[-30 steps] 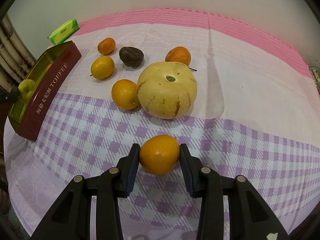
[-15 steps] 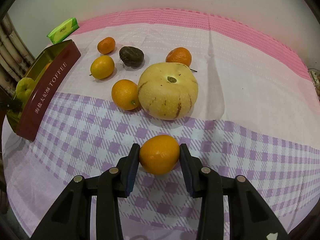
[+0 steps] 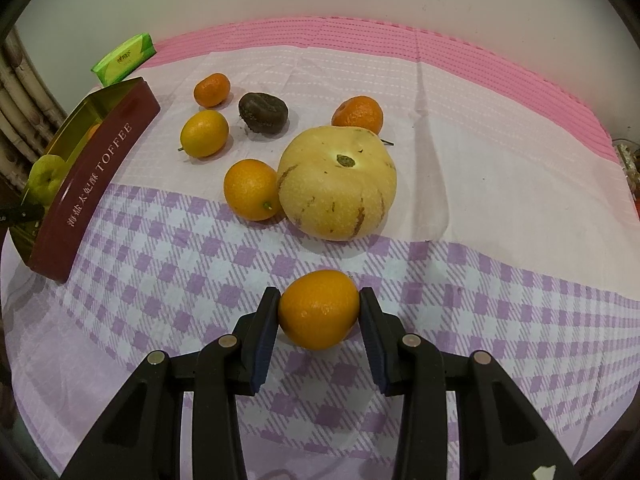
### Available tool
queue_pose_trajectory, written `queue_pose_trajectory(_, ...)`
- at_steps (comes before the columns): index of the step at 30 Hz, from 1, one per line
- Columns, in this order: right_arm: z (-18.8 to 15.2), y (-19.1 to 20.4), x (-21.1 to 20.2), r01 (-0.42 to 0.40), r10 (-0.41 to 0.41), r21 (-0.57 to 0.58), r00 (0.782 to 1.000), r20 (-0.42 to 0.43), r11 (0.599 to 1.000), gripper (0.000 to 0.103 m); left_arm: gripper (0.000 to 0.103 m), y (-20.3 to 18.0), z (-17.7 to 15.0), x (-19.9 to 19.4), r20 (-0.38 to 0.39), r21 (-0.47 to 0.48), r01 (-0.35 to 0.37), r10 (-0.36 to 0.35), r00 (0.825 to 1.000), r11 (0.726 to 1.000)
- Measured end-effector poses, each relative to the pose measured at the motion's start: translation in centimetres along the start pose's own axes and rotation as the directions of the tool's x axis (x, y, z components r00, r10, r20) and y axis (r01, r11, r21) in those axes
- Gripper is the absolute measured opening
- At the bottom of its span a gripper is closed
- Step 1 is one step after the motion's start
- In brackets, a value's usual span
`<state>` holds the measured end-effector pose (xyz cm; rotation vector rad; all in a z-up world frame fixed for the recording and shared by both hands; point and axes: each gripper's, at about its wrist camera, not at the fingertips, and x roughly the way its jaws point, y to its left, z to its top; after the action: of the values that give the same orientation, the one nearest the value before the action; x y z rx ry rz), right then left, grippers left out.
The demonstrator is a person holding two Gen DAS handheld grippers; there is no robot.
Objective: Organize fruits
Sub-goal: 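Lower the passion fruit into the gold tin and open the left tool, then lower the held orange into the gold tin and open the right tool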
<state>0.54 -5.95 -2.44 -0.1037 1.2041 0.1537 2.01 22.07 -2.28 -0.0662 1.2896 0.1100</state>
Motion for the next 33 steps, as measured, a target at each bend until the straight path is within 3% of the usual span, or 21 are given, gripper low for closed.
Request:
queue_pose_trajectory(12, 1.7, 0.7, -1.1, -0.042, 0.043, -0.047, 0.999, 0.023, 0.998, 0.037, 0.041, 1.1, 0.0, -0.5, 0.012, -0.05, 0.023, -0.022, 1.0, 0.998)
queue_pose_trajectory(15, 2.6, 1.6, -1.3, -0.058, 0.061, -0.09, 0.998, 0.029, 0.994, 0.037, 0.05, 1.6, 0.1, -1.1, 0.023, -0.063, 0.048, -0.047, 0.999, 0.997)
queue_pose_trajectory(21, 4.9, 4.2, -2.1, -0.127, 0.138, -0.173, 0.989, 0.052, 0.977, 0.037, 0.056, 1.7, 0.0, -3.8, 0.119, -0.053, 0.08, -0.074, 0.99, 0.995)
queue_pose_trajectory(27, 7.3, 8.3, -2.6, -0.189, 0.216, -0.276, 0.974, 0.072, 0.943, 0.037, 0.067, 4.2, 0.3, -6.6, 0.242, -0.129, 0.017, 0.015, 0.97, 0.992)
queue_pose_trajectory(33, 8.9, 12.5, -2.2, -0.221, 0.262, -0.382, 0.963, 0.056, 0.897, 0.037, 0.069, 8.5, -0.2, -6.6, 0.247, -0.277, -0.056, 0.127, 0.961, 0.959)
